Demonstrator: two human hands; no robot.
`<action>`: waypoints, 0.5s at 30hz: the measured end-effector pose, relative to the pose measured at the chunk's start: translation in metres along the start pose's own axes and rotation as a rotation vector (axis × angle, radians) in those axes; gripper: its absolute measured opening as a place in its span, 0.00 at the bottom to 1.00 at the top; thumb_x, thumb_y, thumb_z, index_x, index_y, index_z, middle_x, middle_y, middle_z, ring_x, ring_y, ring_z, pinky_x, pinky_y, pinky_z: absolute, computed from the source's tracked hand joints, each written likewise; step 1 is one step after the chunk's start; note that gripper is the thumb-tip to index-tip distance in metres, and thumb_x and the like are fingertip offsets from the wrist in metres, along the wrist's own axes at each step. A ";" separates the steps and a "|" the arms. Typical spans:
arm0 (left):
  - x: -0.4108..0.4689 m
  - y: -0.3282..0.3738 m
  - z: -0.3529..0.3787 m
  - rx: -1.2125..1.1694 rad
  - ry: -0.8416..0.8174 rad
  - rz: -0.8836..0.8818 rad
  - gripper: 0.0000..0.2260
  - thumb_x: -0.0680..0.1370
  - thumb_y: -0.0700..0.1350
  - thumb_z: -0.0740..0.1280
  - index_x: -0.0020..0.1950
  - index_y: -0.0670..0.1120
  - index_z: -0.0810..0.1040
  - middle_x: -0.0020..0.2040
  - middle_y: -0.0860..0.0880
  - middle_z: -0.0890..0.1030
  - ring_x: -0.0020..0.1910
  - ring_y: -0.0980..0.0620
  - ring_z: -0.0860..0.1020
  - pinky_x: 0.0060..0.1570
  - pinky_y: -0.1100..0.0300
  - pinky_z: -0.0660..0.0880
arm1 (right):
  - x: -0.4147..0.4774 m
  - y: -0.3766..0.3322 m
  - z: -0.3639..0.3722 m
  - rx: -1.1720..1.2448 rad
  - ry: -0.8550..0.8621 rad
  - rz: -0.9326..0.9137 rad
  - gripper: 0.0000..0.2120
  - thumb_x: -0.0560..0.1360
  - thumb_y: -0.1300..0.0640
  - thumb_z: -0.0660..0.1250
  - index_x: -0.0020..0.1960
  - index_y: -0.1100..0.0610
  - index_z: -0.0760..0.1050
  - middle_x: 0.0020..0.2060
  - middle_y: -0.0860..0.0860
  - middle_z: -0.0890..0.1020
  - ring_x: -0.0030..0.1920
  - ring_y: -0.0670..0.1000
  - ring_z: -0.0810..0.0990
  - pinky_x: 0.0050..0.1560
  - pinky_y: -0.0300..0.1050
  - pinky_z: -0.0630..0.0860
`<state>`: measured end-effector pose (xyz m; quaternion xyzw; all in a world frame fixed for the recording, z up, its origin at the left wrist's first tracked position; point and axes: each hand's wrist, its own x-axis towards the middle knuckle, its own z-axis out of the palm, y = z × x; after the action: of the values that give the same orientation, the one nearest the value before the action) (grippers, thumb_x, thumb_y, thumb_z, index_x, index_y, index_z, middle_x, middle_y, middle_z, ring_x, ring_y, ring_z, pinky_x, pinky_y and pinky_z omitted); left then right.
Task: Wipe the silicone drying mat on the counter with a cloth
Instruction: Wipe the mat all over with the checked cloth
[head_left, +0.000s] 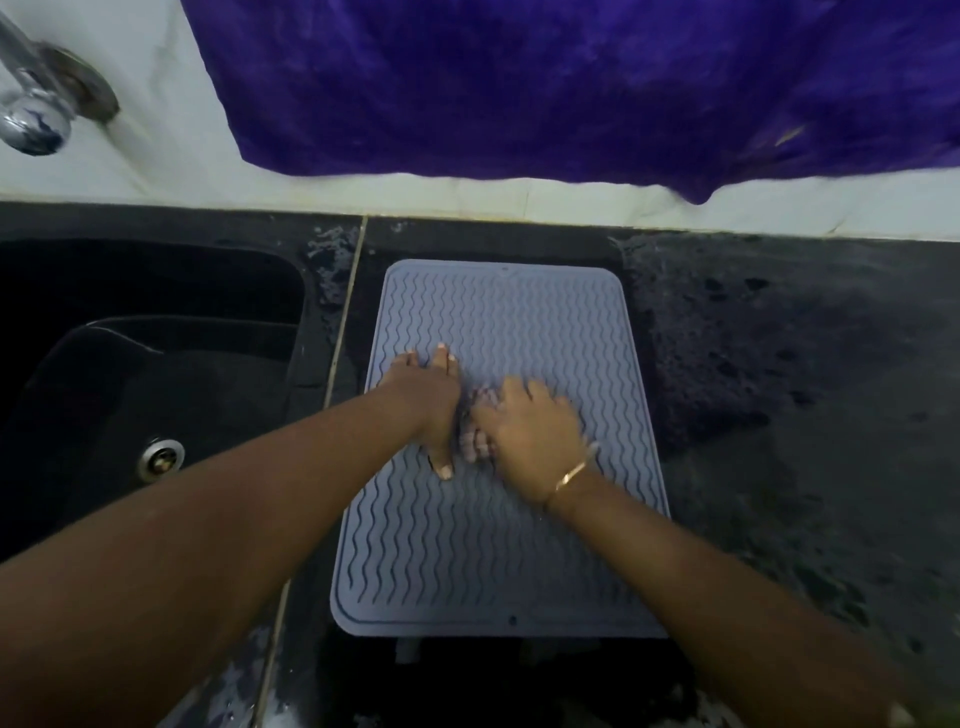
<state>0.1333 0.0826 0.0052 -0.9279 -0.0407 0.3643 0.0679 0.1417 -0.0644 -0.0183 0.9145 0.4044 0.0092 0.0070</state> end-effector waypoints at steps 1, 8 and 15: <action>0.001 -0.001 0.001 -0.010 -0.001 0.004 0.62 0.62 0.63 0.76 0.77 0.39 0.37 0.78 0.40 0.38 0.76 0.36 0.44 0.76 0.47 0.44 | 0.016 0.007 -0.002 -0.002 -0.006 0.002 0.13 0.65 0.54 0.74 0.48 0.55 0.79 0.43 0.58 0.78 0.43 0.61 0.79 0.36 0.52 0.76; 0.001 0.000 -0.003 0.018 -0.030 -0.013 0.63 0.63 0.64 0.75 0.77 0.40 0.35 0.77 0.41 0.37 0.76 0.37 0.43 0.75 0.47 0.44 | 0.116 0.040 -0.011 -0.068 -0.093 0.149 0.21 0.77 0.59 0.60 0.70 0.54 0.66 0.65 0.62 0.68 0.65 0.65 0.68 0.60 0.62 0.69; -0.003 -0.009 0.004 -0.078 0.034 0.021 0.62 0.61 0.65 0.75 0.78 0.45 0.37 0.78 0.44 0.38 0.77 0.39 0.43 0.75 0.47 0.43 | 0.033 -0.010 -0.007 -0.067 -0.008 0.076 0.15 0.64 0.54 0.74 0.50 0.53 0.81 0.46 0.57 0.81 0.44 0.60 0.82 0.41 0.51 0.78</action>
<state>0.1279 0.0915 0.0056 -0.9363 -0.0440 0.3472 0.0284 0.1565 -0.0336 -0.0109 0.9284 0.3690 0.0196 0.0389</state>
